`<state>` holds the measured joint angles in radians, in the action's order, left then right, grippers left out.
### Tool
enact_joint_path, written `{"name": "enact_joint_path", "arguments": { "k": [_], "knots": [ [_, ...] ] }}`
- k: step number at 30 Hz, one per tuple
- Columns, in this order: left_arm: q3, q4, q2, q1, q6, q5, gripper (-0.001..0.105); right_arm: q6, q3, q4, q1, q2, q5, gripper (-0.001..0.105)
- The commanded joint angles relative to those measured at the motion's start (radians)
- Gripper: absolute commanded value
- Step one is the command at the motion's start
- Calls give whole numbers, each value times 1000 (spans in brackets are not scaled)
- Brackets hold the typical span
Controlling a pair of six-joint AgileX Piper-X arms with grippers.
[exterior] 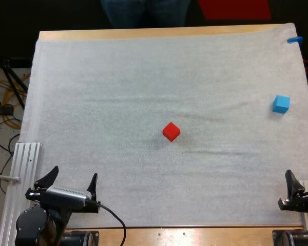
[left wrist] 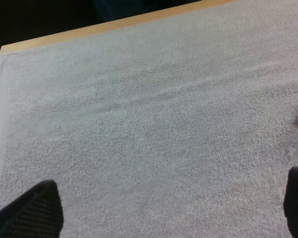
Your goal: Stack red cube on blue cube
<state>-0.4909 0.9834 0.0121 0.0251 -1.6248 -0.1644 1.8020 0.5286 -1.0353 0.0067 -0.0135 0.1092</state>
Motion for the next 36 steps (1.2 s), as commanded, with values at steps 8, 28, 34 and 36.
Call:
{"name": "enact_joint_path", "arguments": {
  "k": [8,28,34,36],
  "knots": [
    [-3,-6,138,2,-17,2,87,3,1,-1,-3,-38,0,59],
    [-217,-8,-136,-180,-8,-133,87,20,194,-87,-3,349,94,59],
    [-296,-8,-260,-310,-8,-154,87,44,296,-114,25,476,138,59],
    [-316,-8,-284,-355,-8,-154,87,54,325,-115,54,500,138,59]
  ]
}}
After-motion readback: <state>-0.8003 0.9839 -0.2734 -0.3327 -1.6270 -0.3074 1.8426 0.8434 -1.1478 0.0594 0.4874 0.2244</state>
